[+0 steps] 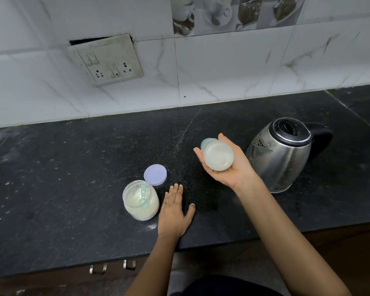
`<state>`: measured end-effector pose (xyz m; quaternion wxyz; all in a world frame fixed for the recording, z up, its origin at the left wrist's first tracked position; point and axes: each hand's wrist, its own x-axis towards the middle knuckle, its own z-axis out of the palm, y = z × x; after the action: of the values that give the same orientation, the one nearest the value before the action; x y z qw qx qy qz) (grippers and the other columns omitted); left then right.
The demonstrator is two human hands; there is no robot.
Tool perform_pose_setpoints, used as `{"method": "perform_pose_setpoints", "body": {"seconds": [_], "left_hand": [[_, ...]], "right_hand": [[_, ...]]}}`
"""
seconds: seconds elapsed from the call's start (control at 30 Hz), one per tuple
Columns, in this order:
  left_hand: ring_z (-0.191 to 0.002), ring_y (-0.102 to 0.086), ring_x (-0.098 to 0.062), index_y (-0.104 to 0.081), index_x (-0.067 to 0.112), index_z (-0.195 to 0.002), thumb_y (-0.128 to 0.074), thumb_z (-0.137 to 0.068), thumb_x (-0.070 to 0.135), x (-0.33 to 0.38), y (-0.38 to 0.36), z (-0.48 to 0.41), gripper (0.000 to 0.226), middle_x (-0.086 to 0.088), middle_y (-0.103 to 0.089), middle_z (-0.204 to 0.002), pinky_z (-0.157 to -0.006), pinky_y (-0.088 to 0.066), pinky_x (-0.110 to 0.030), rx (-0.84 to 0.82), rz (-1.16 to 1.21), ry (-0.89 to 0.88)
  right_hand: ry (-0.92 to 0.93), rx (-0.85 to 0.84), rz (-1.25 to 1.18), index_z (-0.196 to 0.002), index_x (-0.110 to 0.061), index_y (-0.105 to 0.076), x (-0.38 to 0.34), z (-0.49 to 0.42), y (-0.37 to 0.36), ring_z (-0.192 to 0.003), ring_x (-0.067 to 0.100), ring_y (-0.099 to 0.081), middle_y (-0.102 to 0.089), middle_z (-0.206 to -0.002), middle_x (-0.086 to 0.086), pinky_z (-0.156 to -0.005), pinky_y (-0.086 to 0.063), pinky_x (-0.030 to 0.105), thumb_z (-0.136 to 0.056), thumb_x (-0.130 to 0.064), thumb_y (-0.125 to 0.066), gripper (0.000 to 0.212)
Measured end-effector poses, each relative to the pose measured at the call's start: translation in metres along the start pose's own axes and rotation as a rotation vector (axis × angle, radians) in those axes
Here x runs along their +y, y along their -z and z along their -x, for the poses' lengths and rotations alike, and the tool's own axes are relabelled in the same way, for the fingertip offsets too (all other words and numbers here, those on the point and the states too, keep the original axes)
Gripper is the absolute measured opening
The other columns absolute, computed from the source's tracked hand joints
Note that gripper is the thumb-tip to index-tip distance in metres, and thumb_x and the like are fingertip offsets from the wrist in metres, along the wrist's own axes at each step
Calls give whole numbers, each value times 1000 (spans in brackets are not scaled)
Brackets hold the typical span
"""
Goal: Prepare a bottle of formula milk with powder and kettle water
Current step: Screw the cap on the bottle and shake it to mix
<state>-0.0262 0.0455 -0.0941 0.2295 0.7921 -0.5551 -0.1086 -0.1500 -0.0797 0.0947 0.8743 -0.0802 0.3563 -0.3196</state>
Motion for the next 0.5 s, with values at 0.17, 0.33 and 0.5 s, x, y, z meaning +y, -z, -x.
{"method": "perform_pose_setpoints", "body": {"seconds": [0.17,0.33,0.5], "left_hand": [[-148,-9,-13,-21,15,-152,-31,-88,55,1,0,1,76,-1,-19,-159,-116,8,-21,7,-10,8],[-148,-9,-13,-21,15,-152,-34,-89,54,1,-1,-2,75,-2,-20,-159,-116,8,-20,18,-13,8],[-148,-9,-13,-21,15,-152,-30,-87,57,1,-2,0,77,-3,-20,-159,-118,4,-24,3,-18,10]], "right_hand": [[43,-68,26,-112,-4,-53,4,-10,5,-102,38,-61,-56,-119,23,-79,-55,55,-90,-20,-64,30],[-37,-342,79,-106,1,-65,21,-9,5,-80,31,-69,-64,-98,22,-67,-59,50,-69,-17,-78,43],[-30,-459,44,-133,-4,-36,35,-31,35,-85,28,-65,-61,-108,20,-68,-58,42,-67,-25,-85,85]]}}
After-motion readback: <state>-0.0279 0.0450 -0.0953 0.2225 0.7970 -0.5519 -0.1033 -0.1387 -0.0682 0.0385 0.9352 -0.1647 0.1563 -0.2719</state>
